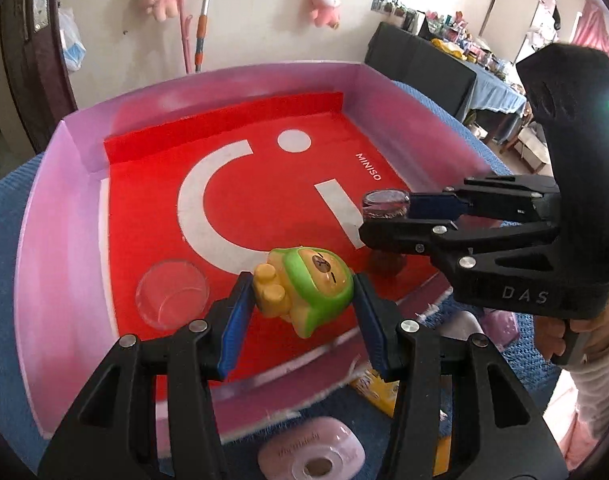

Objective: Organize rigid objects
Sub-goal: 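Carry the green toy and glitter bottle with both tools into the pink box, then lower the toy and bottle onto the red mat and open both tools, then withdraw both open tools from the box back toward the table items, then grasp the silver studded cylinder with the left tool while the right tool grasps the orange disc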

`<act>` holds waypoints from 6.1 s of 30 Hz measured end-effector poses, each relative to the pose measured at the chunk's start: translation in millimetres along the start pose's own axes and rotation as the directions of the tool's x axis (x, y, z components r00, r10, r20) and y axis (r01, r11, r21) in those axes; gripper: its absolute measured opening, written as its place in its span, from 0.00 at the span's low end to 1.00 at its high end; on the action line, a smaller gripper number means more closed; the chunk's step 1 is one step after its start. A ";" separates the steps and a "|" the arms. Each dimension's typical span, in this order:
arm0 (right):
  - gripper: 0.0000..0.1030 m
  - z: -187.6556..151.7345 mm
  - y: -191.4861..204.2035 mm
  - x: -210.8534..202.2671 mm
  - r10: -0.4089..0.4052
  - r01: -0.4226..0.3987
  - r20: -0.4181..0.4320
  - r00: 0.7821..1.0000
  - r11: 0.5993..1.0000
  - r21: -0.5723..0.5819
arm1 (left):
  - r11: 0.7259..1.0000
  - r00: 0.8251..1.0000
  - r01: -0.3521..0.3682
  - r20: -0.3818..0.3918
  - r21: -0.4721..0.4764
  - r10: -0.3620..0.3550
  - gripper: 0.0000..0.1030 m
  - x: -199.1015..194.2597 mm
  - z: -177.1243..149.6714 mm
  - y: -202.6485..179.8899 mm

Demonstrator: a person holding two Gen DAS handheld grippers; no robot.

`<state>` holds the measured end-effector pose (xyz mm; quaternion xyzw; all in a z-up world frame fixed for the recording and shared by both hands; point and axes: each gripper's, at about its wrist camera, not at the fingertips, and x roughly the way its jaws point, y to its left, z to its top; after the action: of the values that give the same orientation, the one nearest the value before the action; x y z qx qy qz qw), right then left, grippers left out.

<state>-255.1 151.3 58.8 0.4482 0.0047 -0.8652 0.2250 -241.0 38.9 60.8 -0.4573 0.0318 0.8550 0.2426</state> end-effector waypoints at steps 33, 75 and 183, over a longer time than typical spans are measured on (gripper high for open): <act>0.33 11.9 -5.3 32.0 0.010 -0.010 -0.116 0.993 1.000 0.004 | 1.000 1.000 0.011 -0.025 -0.007 -0.011 0.51 16.5 4.5 10.3; 0.87 5.5 16.8 -84.1 -0.038 0.037 0.121 0.992 0.999 0.012 | 0.995 0.951 -0.046 0.302 -0.088 0.071 0.90 -126.5 -28.9 -7.6; 0.39 -148.6 88.2 -87.0 -0.104 0.104 0.289 0.952 0.994 0.016 | 0.941 0.960 -0.200 0.138 -0.272 0.244 0.34 -91.7 -118.8 8.9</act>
<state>-62.3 136.7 54.7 0.3160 -0.0049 -0.9321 0.1771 -111.4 -37.1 63.5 -0.4035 -0.0476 0.9097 0.0854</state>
